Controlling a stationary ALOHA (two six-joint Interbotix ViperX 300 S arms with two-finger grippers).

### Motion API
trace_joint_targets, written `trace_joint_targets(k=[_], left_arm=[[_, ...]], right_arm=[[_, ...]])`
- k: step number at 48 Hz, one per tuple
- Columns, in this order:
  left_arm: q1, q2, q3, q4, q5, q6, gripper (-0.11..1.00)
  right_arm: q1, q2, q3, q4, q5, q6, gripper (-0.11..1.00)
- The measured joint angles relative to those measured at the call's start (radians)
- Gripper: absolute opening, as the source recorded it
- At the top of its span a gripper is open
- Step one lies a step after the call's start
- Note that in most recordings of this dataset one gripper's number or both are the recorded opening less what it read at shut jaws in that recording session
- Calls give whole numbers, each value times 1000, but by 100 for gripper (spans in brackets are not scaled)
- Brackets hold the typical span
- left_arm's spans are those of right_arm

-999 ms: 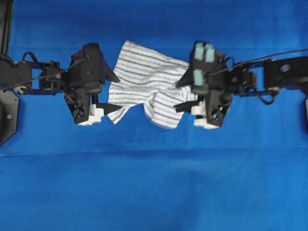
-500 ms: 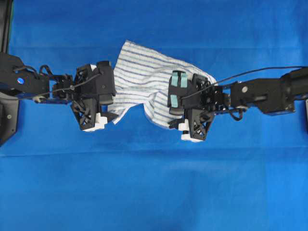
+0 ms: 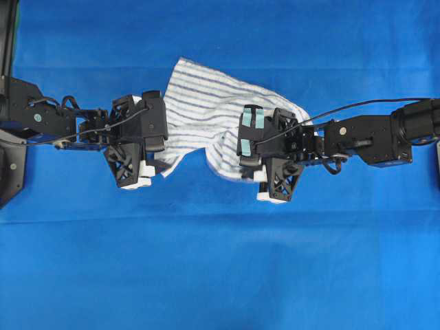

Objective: Lift the towel with both arms.

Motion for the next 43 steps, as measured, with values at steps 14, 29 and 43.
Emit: trace_joint_targets(k=[14, 29, 43], left_arm=[[0, -2, -3, 0, 49, 3, 2], [-2, -153, -40, 0, 192, -9, 2], [-2, -402, -132, 0, 377, -5, 2]], right_arm=[[2, -2, -5, -2, 41, 5, 4], [3, -178, -3, -2, 137, 8, 4], [-2, -430, -6, -11, 209, 3, 4]])
